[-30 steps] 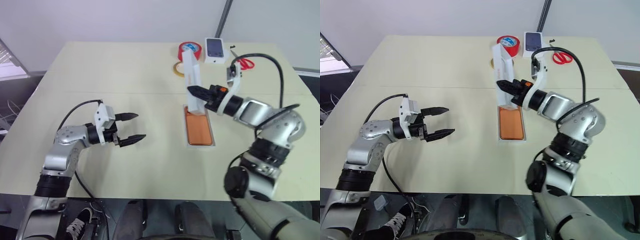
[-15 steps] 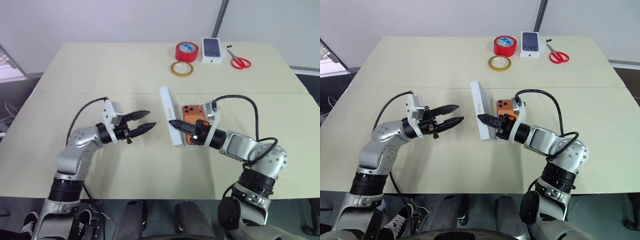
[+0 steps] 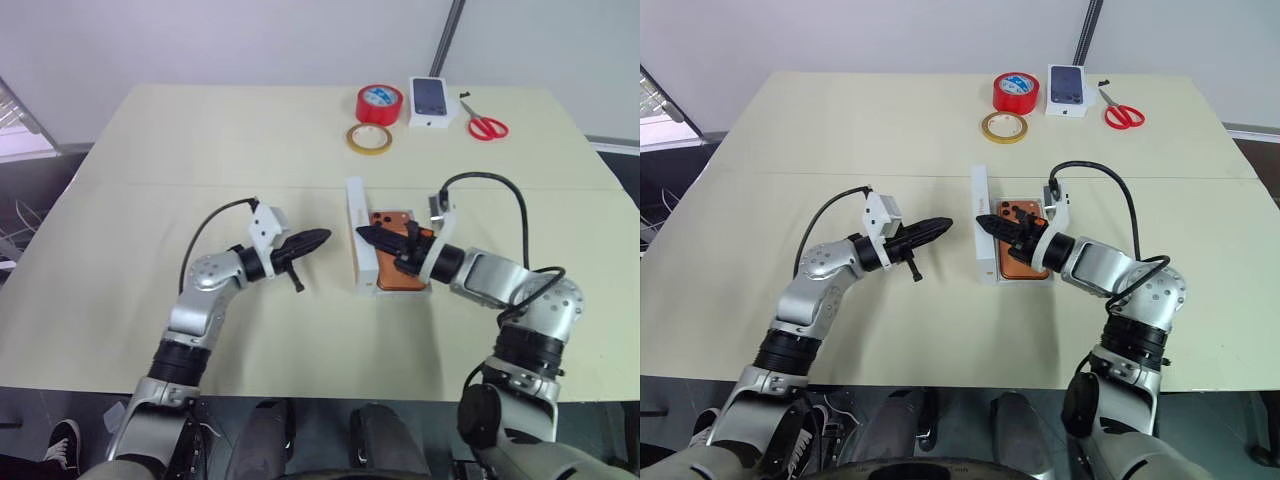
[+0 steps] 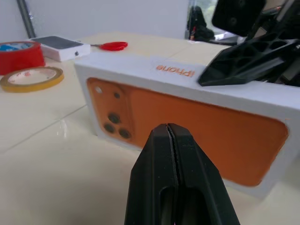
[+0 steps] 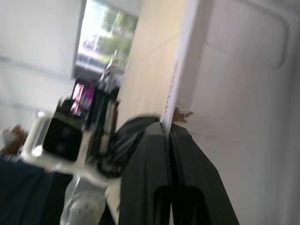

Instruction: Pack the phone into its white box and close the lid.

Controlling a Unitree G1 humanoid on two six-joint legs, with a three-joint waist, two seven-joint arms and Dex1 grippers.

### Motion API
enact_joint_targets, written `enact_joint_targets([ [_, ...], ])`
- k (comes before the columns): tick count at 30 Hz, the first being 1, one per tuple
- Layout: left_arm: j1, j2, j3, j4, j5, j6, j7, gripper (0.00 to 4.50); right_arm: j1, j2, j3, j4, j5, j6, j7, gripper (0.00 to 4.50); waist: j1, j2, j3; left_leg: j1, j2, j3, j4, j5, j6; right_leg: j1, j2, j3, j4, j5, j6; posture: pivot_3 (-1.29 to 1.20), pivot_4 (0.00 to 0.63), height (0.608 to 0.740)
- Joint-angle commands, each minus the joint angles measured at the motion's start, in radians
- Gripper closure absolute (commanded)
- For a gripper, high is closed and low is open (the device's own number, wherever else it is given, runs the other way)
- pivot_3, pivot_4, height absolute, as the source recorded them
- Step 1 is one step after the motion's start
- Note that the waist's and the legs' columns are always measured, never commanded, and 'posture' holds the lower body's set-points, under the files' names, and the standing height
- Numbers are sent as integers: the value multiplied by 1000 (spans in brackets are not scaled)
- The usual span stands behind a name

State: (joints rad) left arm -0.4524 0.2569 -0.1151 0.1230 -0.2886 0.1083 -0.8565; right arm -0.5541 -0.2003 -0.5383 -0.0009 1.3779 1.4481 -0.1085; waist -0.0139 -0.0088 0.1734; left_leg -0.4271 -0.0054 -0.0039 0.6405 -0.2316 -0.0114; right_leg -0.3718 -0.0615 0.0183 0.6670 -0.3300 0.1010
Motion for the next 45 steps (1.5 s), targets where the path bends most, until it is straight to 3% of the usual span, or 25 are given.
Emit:
enact_joint_targets([
  [1, -26, -21, -10, 13, 10, -13, 15, 4480, 19, -52, 16, 27, -30, -46, 21, 4500, -1, 0, 0, 0, 0, 0, 0, 0, 0, 0, 0, 0, 0, 0, 0, 0, 150, 740],
  [4, -51, -50, -34, 67, 27, -19, 19, 4500, 58, -98, 49, 8, -48, -62, 71, 3490, 4, 0, 0, 0, 0, -1, 1, 0, 0, 1, 0, 0, 0, 0, 0, 0, 150, 740],
  [8, -76, -75, -49, 146, 40, -37, -1, 4500, 94, -246, 45, -24, -29, -61, 215, 1415, 4, 0, 0, -1, -1, 0, 3, -2, 3, 2, 0, -1, -1, 0, 0, 0, 150, 740],
  [13, -104, -108, -77, 204, 76, -81, -2, 4500, 112, -419, 60, -7, -143, -158, 377, 1415, -1, 0, 0, -2, -1, 0, 5, -2, 4, 1, 0, 0, -1, 0, 1, 0, 150, 740],
  [16, -111, -131, -68, 192, 44, -39, -17, 4500, 137, -516, 152, -39, -320, -317, 514, 1415, 0, 0, 1, -2, 1, 0, 5, -3, 4, 0, 1, 0, -1, 0, 1, 0, 150, 740],
  [22, -166, -202, -101, 247, 84, -78, -12, 4500, 95, -510, 234, 5, -545, -558, 565, 1415, 3, 0, 1, -2, 1, 0, 5, -3, 4, 1, 2, 0, -1, 0, 1, 0, 150, 740],
  [28, -154, -138, -58, 210, 74, -31, -6, 4500, 168, -509, 354, -36, -760, -793, 655, 1415, 3, 0, 1, -2, 0, 0, 5, -3, 4, 1, 2, 0, -1, 0, 1, 0, 150, 740],
  [31, -139, -90, -52, 179, 87, 3, 17, 4500, 154, -476, 330, -5, -753, -814, 668, 2322, -2, 0, 1, -2, 1, 0, 5, -3, 4, 0, 2, 0, 0, 0, 1, 0, 150, 740],
  [35, -126, -46, -25, 176, 85, 54, 55, 4500, 147, -460, 352, 6, -833, -887, 663, 4388, 6, 0, 1, -2, 0, 0, 5, -2, 4, 1, 1, 0, 0, 0, 1, 0, 150, 740],
  [40, -175, -40, -7, 234, 120, 69, 148, 4500, 181, -431, 445, -14, -947, -957, 669, 4454, 7, 0, 1, -2, 0, -1, 6, -2, 4, 2, -1, -1, -1, 0, 1, 0, 150, 740],
  [45, -261, -50, -60, 403, 262, -42, 261, 4500, 169, -428, 523, 43, -1120, -1072, 633, 4454, 6, 0, 1, -2, -1, -1, 6, -2, 4, 1, 0, -1, 0, 0, 1, 0, 150, 740],
])
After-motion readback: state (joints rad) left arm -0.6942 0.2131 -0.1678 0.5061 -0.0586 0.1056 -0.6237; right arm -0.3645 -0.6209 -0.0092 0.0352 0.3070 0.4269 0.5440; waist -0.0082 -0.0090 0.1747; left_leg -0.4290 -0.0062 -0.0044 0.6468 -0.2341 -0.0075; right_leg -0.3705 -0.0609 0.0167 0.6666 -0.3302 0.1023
